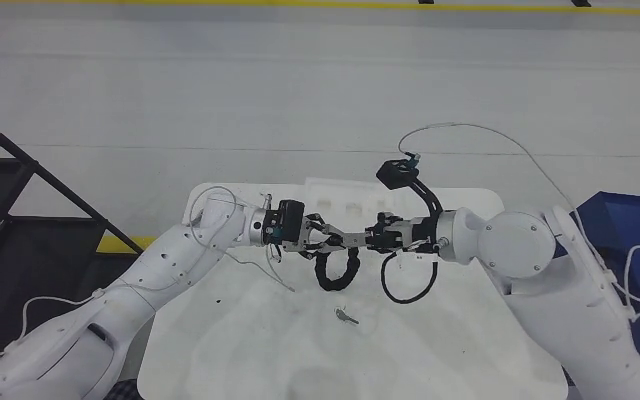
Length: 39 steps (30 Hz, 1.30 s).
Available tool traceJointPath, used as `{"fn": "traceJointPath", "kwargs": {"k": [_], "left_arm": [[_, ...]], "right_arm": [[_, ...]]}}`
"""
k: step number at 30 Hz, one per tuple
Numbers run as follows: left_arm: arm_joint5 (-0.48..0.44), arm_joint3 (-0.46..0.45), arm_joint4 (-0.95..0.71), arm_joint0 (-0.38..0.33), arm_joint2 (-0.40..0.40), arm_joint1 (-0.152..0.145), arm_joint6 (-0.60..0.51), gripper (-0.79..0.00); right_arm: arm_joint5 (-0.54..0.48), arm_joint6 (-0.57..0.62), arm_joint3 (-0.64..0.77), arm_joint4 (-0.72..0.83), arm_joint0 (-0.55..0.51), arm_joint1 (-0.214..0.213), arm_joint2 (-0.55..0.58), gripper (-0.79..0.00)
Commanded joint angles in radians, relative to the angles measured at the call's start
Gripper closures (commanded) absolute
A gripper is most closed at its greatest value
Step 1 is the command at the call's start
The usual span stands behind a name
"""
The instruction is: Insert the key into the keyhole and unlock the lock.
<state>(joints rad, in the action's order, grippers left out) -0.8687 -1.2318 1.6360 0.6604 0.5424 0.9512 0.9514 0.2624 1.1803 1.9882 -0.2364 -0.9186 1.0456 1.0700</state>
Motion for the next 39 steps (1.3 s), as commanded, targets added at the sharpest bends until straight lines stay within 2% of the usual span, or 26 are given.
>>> {"fn": "traceJointPath", "kwargs": {"k": [1, 10, 19, 25, 35, 39], "left_arm": [[-0.006, 0.01, -0.008, -0.002, 0.001, 0.001, -0.006, 0.0], [-0.031, 0.035, -0.036, 0.005, 0.019, -0.007, -0.031, 0.0], [-0.059, -0.01, -0.116, 0.056, 0.052, -0.058, -0.059, 0.0], [-0.065, -0.048, -0.175, 0.093, 0.069, -0.1, -0.065, 0.0], [-0.052, -0.089, -0.264, 0.139, 0.092, -0.156, -0.052, 0.0], [-0.036, -0.1, -0.289, 0.151, 0.1, -0.177, -0.036, 0.0]], "right_arm": [[-0.041, -0.003, 0.005, -0.011, -0.008, -0.005, 0.016, -0.785], [-0.286, -0.002, 0.003, -0.092, -0.079, -0.03, 0.078, -0.785], [-0.515, 0.04, -0.017, -0.177, -0.186, -0.055, 0.089, -0.785], [-0.551, 0.076, -0.052, -0.246, -0.212, -0.06, 0.038, -0.785], [-0.546, 0.089, -0.105, -0.417, -0.182, -0.044, -0.118, -0.785], [-0.536, 0.098, -0.115, -0.428, -0.176, -0.043, -0.13, -0.785]]}}
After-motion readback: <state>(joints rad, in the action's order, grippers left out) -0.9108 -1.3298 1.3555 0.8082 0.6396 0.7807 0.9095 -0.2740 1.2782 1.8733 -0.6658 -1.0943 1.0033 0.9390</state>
